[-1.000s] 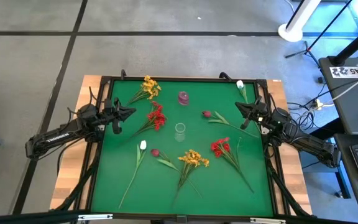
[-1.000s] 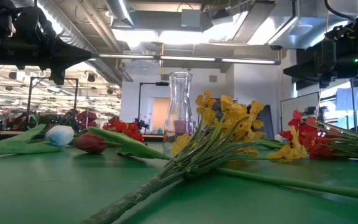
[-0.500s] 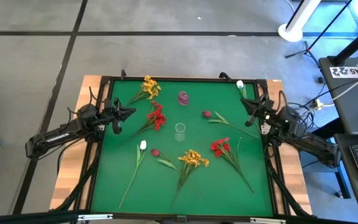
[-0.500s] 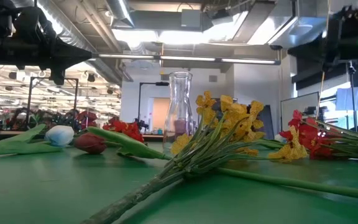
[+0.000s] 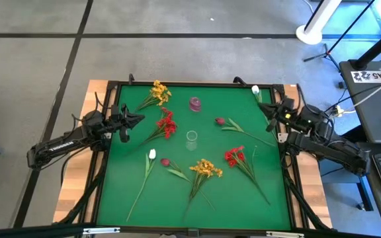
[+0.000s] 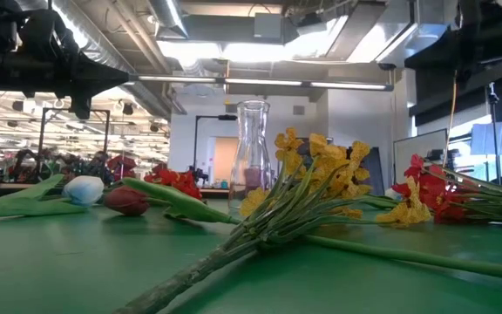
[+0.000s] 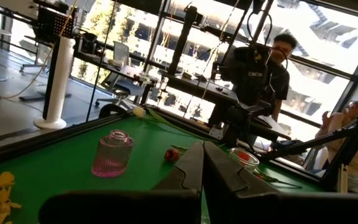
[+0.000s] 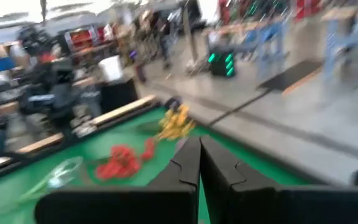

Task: Sort flowers into vase by color
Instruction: Put the top red tulip into the purple vase

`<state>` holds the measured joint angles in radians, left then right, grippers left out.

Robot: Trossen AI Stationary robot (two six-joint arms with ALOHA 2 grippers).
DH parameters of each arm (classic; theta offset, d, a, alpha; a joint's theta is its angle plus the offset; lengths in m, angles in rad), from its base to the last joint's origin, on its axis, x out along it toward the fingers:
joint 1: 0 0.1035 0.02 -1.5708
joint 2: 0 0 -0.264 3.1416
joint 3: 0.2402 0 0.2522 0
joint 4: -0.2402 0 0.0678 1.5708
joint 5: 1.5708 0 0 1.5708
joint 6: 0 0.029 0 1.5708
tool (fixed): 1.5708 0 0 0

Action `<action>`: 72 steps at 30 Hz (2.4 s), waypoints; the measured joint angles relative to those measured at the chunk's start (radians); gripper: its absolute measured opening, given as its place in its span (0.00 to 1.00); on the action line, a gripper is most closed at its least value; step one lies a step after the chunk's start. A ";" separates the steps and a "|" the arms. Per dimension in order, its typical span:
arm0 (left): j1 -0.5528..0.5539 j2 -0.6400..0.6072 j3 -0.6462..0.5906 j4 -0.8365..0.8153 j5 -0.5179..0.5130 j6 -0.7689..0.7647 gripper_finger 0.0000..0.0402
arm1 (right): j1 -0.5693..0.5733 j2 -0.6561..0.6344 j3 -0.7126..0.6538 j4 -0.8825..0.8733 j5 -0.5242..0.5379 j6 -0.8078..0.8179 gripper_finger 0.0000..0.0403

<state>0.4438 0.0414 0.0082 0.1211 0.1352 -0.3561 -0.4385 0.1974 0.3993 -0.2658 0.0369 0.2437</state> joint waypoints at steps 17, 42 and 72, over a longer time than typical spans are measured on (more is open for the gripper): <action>0.000 0.000 0.000 0.000 0.000 0.000 0.00 | 0.000 0.473 0.310 -0.316 -0.053 0.047 0.03; 0.000 0.000 0.000 0.000 0.000 0.000 0.00 | 0.000 1.040 0.494 -0.652 -0.029 -0.148 0.43; 0.000 0.000 0.000 0.000 0.000 0.000 0.00 | 0.001 1.099 0.085 -0.140 -0.057 -0.197 0.42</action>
<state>0.4438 0.0418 0.0082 0.1211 0.1352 -0.3561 -0.4377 1.2960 0.4839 -0.4056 -0.0198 0.0471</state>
